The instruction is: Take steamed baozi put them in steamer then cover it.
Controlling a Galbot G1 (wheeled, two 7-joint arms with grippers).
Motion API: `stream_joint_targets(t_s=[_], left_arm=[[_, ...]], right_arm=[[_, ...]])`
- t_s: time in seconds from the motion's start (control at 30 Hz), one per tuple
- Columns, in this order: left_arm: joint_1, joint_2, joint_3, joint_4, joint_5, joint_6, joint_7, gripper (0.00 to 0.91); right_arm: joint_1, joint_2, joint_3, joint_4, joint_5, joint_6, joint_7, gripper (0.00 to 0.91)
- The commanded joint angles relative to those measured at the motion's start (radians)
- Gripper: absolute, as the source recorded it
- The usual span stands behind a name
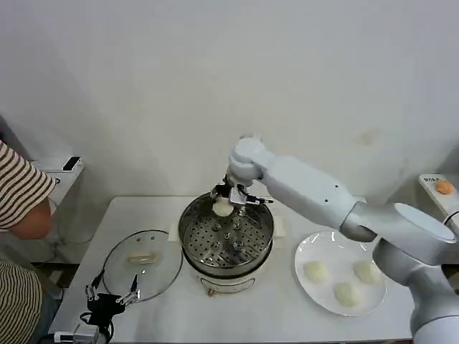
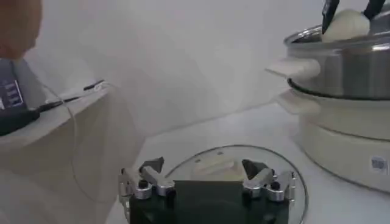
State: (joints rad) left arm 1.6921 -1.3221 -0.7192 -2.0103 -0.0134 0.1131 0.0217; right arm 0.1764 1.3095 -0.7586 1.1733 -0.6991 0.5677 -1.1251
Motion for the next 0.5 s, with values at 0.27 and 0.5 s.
stream_joint_targets(t_s=[0.27, 0.5], left_arm=[[-0.008, 0.006, -0.01, 0.002, -0.002, 0.003, 0.002, 0.907], [-0.017, 0.001, -0.001, 0.014, -0.001, 0.003, 0.001, 0.907]], right_arm=[[-0.023, 0.006, -0.002, -0.018, -0.01, -0.013, 0.001, 0.675], [-0.035, 0.004, 0.008, -0.021, -0.009, -0.018, -0.005, 0.685]])
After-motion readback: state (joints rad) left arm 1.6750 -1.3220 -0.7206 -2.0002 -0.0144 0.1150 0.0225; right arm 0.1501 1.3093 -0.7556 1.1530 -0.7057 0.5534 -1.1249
